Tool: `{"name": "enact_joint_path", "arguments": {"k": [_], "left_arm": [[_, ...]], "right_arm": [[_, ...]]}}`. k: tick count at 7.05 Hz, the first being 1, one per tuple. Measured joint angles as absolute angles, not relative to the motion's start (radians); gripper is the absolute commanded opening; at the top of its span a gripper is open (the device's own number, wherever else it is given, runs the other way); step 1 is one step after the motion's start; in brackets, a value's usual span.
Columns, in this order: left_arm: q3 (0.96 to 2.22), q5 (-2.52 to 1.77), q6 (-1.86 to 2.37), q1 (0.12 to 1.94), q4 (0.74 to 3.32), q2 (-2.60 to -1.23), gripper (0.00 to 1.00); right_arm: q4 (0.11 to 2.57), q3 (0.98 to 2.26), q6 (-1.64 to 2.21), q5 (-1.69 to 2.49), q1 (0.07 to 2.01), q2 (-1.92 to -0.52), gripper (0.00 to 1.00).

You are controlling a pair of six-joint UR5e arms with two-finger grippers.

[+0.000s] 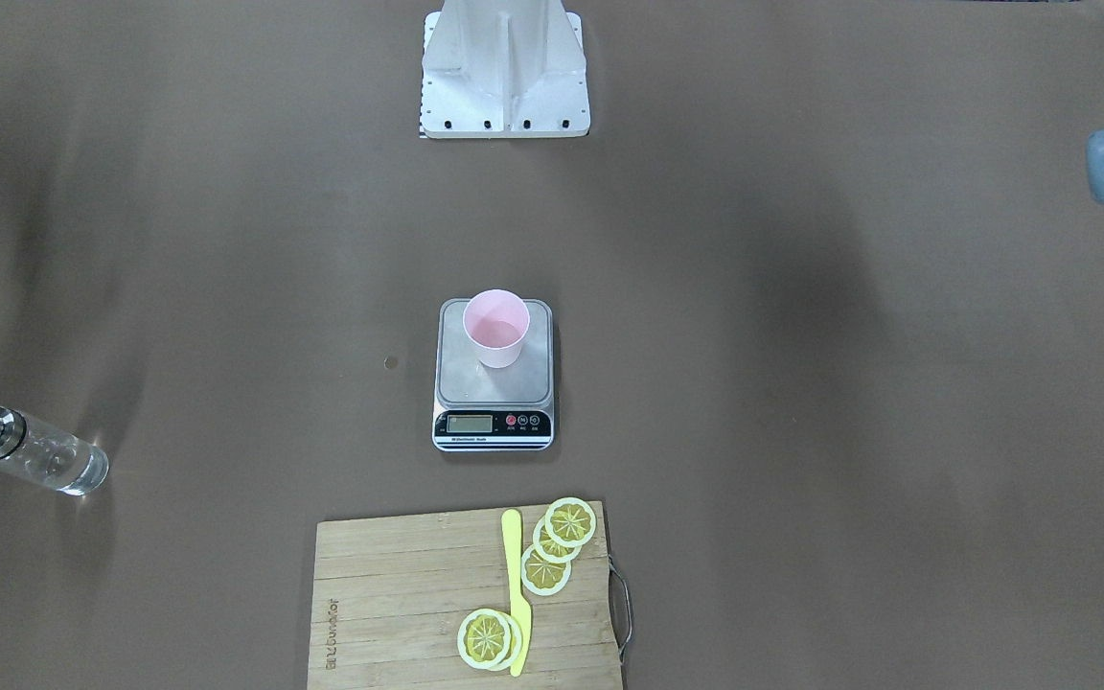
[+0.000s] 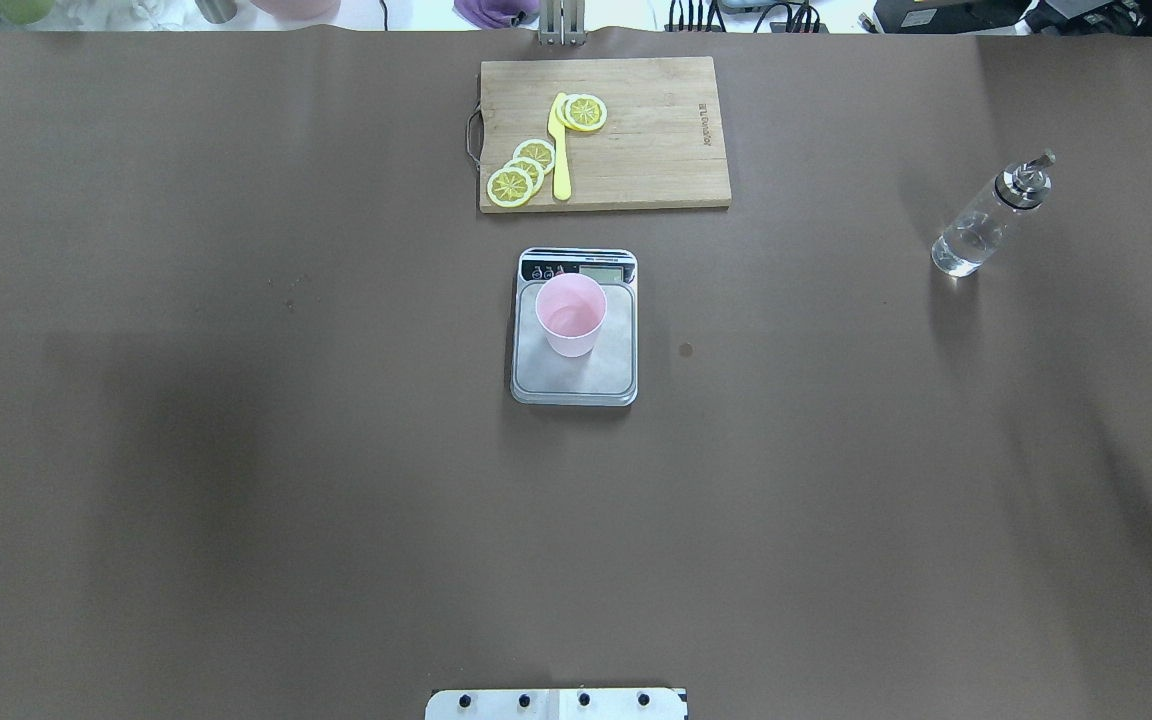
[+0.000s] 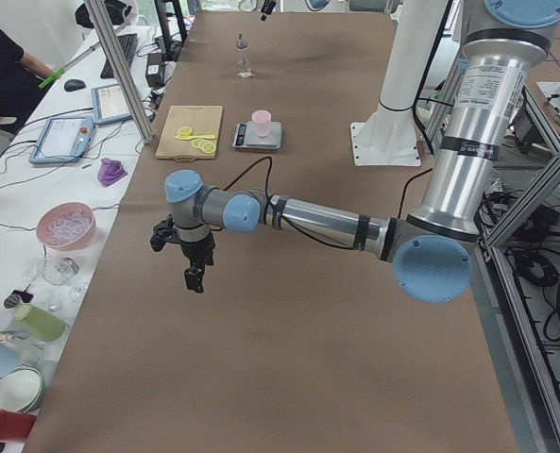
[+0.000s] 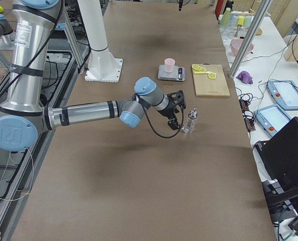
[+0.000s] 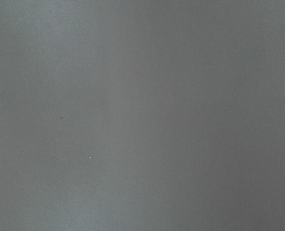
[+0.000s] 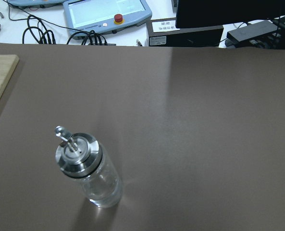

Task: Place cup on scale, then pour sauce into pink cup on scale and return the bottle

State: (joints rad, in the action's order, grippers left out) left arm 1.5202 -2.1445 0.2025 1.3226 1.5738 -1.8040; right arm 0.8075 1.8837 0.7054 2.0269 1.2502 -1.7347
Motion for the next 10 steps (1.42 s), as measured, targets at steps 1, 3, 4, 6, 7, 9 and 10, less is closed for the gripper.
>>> {"name": "enact_joint_path", "arguments": {"k": [1,3,4,6,7,9,10], "left_arm": [[1.522,-2.145,0.202,1.323,1.574,-1.805,0.99],[1.525,-2.145,0.201,1.323,1.590,-1.806,0.99],[1.527,-2.145,0.199,1.324,1.611,-1.804,0.99],[1.527,-2.147,0.155,1.343,1.622,-1.803,0.99],[1.522,-2.158,0.100,1.378,1.602,-1.799,0.99],[1.516,-2.237,0.002,1.469,1.510,-1.791,0.99],[1.516,-2.261,-0.084,1.511,1.452,-1.791,0.99]], "right_arm": [[0.886,1.846,0.612,2.130,1.333,-1.684,1.00],[1.008,1.757,0.388,2.307,1.478,-1.628,1.00],[1.080,1.741,0.307,2.331,1.512,-1.623,1.00],[1.269,1.737,0.179,2.333,1.537,-1.619,1.00],[1.352,1.740,0.113,2.330,1.541,-1.614,1.00],[1.458,1.747,0.043,2.333,1.547,-1.603,1.00],[1.515,1.756,0.021,2.341,1.550,-1.600,1.00]]}}
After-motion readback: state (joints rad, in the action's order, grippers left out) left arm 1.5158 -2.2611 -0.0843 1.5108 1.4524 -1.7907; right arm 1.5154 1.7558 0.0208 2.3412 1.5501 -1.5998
